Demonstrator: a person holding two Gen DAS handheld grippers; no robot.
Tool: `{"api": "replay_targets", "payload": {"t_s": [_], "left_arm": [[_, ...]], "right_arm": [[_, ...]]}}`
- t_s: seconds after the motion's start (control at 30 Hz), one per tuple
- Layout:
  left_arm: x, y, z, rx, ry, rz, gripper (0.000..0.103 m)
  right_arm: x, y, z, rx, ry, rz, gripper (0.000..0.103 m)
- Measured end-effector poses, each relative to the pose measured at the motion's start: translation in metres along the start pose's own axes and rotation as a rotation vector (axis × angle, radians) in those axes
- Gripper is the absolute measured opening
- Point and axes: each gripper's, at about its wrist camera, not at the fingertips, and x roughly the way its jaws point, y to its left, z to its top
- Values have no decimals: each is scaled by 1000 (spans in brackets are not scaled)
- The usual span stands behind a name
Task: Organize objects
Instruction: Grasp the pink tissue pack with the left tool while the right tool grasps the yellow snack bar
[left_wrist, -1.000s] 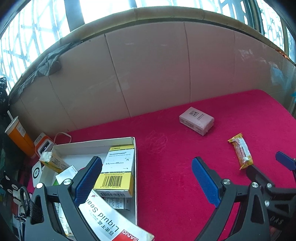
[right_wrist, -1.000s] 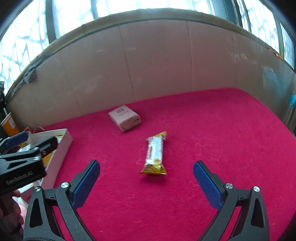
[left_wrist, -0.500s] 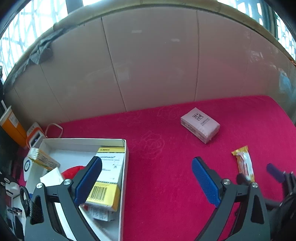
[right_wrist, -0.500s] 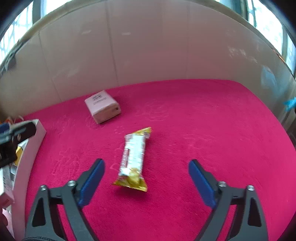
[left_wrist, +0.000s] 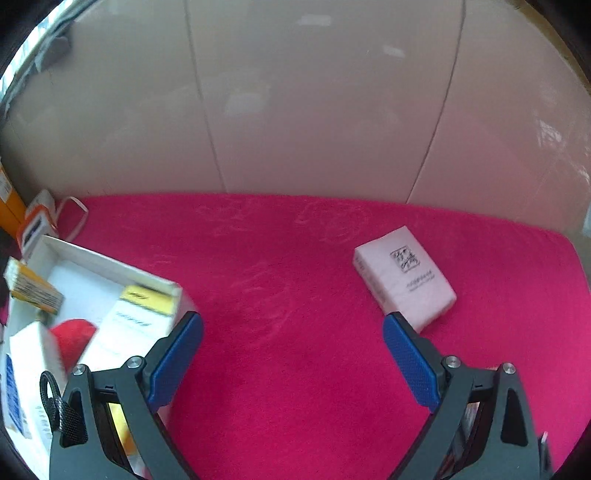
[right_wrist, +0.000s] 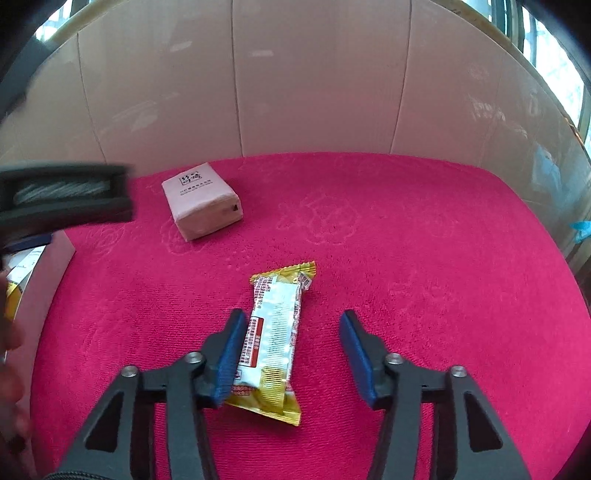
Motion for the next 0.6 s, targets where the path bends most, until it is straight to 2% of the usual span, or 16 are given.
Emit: {"api": "replay_targets", "payload": {"t_s": [0.07, 0.17, 0.3, 0.47, 0.6], "left_arm": [[12, -9, 4, -36, 32, -4, 97], [20, -20, 10, -79, 32, -3, 97], [19, -38, 14, -78, 4, 30, 97], [13, -48, 14, -117, -16, -18, 97], [20, -50, 19, -155, -1, -10, 97]], "right_arm": [[-2, -1, -1, -18, -2, 9, 43], [-5, -6, -4, -31, -9, 12, 24], [-10, -23, -9, 2, -11, 16, 24], [-12, -33, -11, 46, -13, 40, 24], [-12, -37, -8, 45, -12, 42, 24]]}}
